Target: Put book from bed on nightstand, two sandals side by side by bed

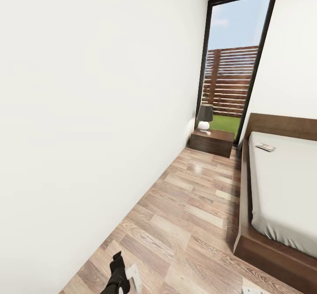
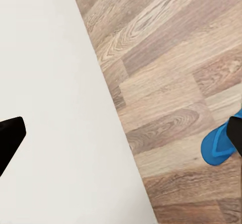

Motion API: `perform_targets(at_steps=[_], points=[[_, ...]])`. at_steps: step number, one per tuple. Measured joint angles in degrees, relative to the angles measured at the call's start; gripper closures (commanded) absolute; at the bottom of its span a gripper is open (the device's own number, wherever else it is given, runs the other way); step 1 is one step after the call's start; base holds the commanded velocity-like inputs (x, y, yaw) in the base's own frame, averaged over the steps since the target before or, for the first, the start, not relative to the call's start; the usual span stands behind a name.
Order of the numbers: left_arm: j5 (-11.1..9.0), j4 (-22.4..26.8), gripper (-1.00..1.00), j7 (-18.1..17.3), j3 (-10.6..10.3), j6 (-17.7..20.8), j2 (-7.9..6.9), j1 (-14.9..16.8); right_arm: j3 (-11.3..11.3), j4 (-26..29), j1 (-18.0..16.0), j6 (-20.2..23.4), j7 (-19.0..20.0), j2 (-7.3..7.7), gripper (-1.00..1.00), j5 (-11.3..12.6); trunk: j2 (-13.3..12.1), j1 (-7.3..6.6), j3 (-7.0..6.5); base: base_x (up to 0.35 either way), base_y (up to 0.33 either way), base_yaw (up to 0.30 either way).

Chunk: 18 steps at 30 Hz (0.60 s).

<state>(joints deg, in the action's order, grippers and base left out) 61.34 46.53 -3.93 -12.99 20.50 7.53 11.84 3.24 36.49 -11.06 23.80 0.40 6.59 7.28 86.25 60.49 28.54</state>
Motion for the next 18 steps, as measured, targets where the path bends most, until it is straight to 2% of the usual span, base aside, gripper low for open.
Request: perform_targets(at_steps=[2, 7, 18], points=[[-1.31, -0.04, -1.0, 0.55, -0.01, -0.52, 0.23, 0.0, 0.0, 0.02, 0.0, 0.0, 0.0, 0.0, -1.0, 0.0, 0.0, 0.0, 0.0, 0.0, 0.0, 0.0], [-2.91, -1.5, -1.0, 0.8, -0.01, -0.99, 1.14, 0.0, 0.0, 0.05, 0.0, 0.0, 0.0, 0.0, -1.0, 0.0, 0.0, 0.0, 0.0, 0.0, 0.0, 0.0], [-2.94, -3.66, -1.0, 1.6, 0.01, -2.6, 0.98, 0.03, 0.0, 0.07, 0.0, 0.0, 0.0, 0.0, -1.0, 0.0, 0.0, 0.0, 0.0, 0.0, 0.0, 0.0]])
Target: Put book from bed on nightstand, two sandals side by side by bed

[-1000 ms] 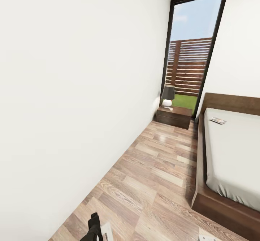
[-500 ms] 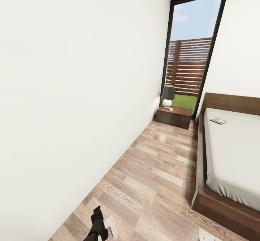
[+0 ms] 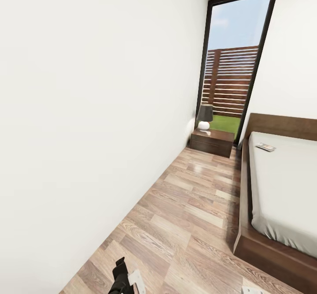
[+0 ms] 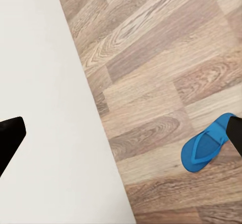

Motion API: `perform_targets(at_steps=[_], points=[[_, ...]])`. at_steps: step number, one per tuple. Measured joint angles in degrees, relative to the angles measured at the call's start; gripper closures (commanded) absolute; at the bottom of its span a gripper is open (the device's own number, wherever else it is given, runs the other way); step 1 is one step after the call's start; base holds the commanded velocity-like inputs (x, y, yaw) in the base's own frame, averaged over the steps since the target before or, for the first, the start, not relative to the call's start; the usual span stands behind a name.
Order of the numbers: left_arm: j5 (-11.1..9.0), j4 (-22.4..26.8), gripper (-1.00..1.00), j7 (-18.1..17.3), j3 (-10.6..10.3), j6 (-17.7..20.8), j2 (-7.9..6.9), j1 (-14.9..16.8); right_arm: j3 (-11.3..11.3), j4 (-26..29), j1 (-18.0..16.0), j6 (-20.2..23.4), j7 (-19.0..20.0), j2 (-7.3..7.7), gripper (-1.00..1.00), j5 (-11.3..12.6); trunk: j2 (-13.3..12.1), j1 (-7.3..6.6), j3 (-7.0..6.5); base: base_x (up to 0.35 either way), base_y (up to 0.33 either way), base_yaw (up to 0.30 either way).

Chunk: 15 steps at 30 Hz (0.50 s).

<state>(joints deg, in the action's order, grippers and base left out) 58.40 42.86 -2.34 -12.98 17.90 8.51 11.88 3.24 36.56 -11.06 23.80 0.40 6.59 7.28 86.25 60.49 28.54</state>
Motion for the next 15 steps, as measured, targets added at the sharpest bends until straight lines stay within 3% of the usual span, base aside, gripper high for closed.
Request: perform_targets(at_steps=[7, 15], points=[[0.11, -0.08, -1.0, 0.06, 0.05, 0.14, -0.12, 0.01, 0.0, 0.0, 0.0, 0.0, 0.0, 0.0, -1.0, 0.0, 0.0, 0.0, 0.0, 0.0, 0.0, 0.0], [0.09, -0.1, -1.0, 0.24, 0.12, 0.36, -0.14, -0.02, 0.0, 0.0, 0.0, 0.0, 0.0, 0.0, -1.0, 0.0, 3.19, 1.75, 1.43, 0.0, 0.0, 0.0]])
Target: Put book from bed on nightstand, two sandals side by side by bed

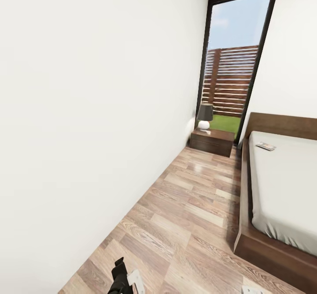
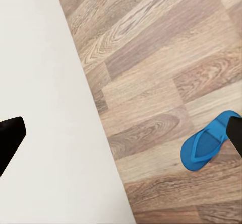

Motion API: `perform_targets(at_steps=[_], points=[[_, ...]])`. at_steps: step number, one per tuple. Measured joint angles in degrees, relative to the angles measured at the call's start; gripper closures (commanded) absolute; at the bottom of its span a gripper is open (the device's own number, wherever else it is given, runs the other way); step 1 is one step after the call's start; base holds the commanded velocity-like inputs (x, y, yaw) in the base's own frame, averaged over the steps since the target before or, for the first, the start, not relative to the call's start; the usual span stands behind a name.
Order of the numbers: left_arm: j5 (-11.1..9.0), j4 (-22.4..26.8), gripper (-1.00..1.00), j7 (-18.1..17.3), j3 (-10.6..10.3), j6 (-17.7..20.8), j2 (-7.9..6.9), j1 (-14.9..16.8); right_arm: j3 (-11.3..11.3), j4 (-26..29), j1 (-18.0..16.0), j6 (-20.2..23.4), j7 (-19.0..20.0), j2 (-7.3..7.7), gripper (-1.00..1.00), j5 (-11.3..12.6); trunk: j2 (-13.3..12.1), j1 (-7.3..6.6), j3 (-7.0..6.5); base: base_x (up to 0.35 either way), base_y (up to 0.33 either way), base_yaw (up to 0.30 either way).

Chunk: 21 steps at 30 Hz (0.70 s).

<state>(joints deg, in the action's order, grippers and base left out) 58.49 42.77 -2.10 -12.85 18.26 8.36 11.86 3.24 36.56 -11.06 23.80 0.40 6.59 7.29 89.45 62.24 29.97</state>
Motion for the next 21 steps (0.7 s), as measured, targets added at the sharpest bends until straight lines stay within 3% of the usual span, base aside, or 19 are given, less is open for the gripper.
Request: perform_targets(at_steps=[16, 18, 19, 20, 21], points=[[-0.03, -0.06, -1.0, -0.01, 0.21, 0.22, -0.09, 0.01, 0.08, 0.56, 0.0, -0.58, -1.4, -0.05, -1.0, -0.5, 6.42, 3.52, 2.87, 0.0, 0.0, 0.0], [-0.03, -0.06, -1.0, -0.06, 0.22, 0.26, -0.09, 0.04, 0.52, 2.54, -0.01, 0.18, -0.46, 1.43, -1.0, 0.77, 7.22, 3.96, 3.23, 0.0, 0.0, 0.0], [-0.03, -0.05, -1.0, -0.07, 0.23, 0.27, -0.09, 0.02, 1.15, 3.72, -0.01, 1.2, 1.32, 2.85, -1.0, 3.28, 7.62, 4.17, 3.41, 0.0, 0.0, 0.0], [-0.03, -0.05, -1.0, -0.1, 0.23, 0.41, -0.09, 0.02, 2.4, 4.77, -0.01, 3.85, 6.37, 4.82, -1.0, 9.39, 8.02, 4.39, 3.59, 0.0, 0.0, 0.0], [-0.03, -0.05, -1.0, -0.11, 0.23, 0.51, -0.09, 0.03, 2.75, 4.99, 0.01, 5.09, 8.69, 5.54, -1.0, 12.19, 8.43, 4.61, 3.77, 0.0, 0.0, 0.0]])
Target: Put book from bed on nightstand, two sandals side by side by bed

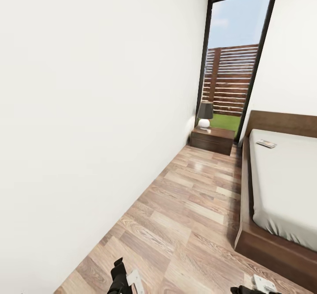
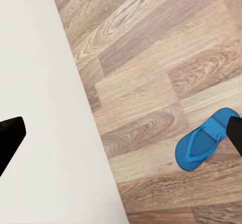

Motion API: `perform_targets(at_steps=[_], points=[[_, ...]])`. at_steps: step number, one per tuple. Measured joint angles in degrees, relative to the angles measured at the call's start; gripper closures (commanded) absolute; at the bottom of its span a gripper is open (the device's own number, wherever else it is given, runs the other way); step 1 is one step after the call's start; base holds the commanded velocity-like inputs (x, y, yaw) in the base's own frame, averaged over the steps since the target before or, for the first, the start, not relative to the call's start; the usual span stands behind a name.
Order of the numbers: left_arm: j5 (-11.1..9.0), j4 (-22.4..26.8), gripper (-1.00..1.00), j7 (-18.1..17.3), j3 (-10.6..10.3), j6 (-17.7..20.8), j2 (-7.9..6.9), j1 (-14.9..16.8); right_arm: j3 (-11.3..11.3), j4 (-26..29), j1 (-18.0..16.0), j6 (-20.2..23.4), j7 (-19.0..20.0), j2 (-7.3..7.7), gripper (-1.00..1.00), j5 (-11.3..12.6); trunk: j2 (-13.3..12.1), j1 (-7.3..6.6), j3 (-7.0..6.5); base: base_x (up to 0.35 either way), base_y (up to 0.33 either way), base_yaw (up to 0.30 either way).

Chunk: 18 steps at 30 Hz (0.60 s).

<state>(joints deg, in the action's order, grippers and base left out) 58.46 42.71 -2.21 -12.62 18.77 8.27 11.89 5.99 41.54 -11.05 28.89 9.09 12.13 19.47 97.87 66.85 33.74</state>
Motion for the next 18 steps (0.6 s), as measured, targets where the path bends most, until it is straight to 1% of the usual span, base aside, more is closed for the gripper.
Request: perform_targets(at_steps=[2, 3, 4, 5, 6, 7, 8, 10, 13, 16, 17, 18], points=[[-0.03, 0.0, -1.0, -0.01, 0.0, 0.28, 0.0, 0.01, 0.47, 0.29, 0.0, 2.66, 4.7, 1.39, -1.0, 5.57, 0.8, 0.44, 0.36, 0.0, 0.0, 0.0], [-0.05, 0.0, -1.0, -0.01, 0.01, 0.63, 0.0, 0.02, 0.78, 0.42, 0.0, 5.43, 9.2, 2.93, -1.0, 10.91, 1.2, 0.66, 0.54, 0.0, 0.0, 0.0], [-0.06, 0.0, -1.0, -0.01, 0.0, 0.84, 0.0, 0.02, 0.89, 0.45, 0.01, 6.79, 11.33, 3.8, -1.0, 13.59, 1.6, 0.88, 0.72, 0.0, 0.0, 0.0], [-0.07, 0.01, -1.0, -0.04, -0.03, 1.3, 0.0, 0.03, 1.14, 0.43, 0.0, 9.81, 15.89, 5.86, -1.0, 20.07, 2.01, 1.1, 0.9, 0.0, 0.0, 0.0], [-0.08, 0.0, -1.0, -0.06, -0.05, 1.5, 0.0, 0.02, 1.29, 0.41, 0.01, 11.13, 17.79, 6.86, -1.0, 23.46, 2.41, 1.32, 1.08, 0.0, 0.0, 0.0], [-0.08, 0.0, -1.0, -0.07, -0.06, 1.57, 0.0, 0.0, 1.37, 0.39, 0.01, 11.59, 18.47, 7.23, -1.0, 24.8, 2.81, 1.54, 1.26, 0.0, 0.0, 0.0], [-0.08, 0.0, -1.0, -0.08, -0.07, 1.66, 0.0, 0.0, 1.48, 0.35, 0.01, 12.2, 19.39, 7.72, -1.0, 26.76, 3.21, 1.76, 1.44, 0.0, 0.0, 0.0], [-0.09, 0.0, -1.0, -0.09, -0.07, 1.75, 0.0, 0.0, 1.62, 0.32, 0.01, 12.66, 20.21, 8.16, -1.0, 28.51, 4.01, 2.2, 1.8, 0.0, 0.0, 0.0], [-0.09, 0.0, -1.0, -0.09, -0.08, 1.8, 0.0, 0.02, 1.74, 0.3, 0.02, 12.89, 20.75, 8.44, -1.0, 29.63, 5.22, 2.86, 2.34, 0.0, 0.0, 0.0], [-0.13, 0.0, -1.0, -0.1, -0.08, 1.82, 0.01, 0.0, 1.86, 0.3, 0.02, 13.02, 21.01, 8.55, -1.0, 30.06, 6.42, 3.52, 2.87, 0.0, 0.0, 0.0], [-0.14, 0.0, -1.0, -0.1, -0.08, 1.82, 0.01, 0.01, 1.98, 0.29, 0.02, 13.08, 21.07, 8.58, -1.0, 30.15, 6.82, 3.74, 3.05, 0.0, 0.0, 0.0], [-0.15, 0.0, -1.0, -0.1, -0.08, 1.83, 0.01, 0.02, 2.56, 0.29, 0.02, 13.22, 21.16, 8.62, -1.0, 30.32, 7.22, 3.96, 3.23, 0.0, 0.0, 0.0]])
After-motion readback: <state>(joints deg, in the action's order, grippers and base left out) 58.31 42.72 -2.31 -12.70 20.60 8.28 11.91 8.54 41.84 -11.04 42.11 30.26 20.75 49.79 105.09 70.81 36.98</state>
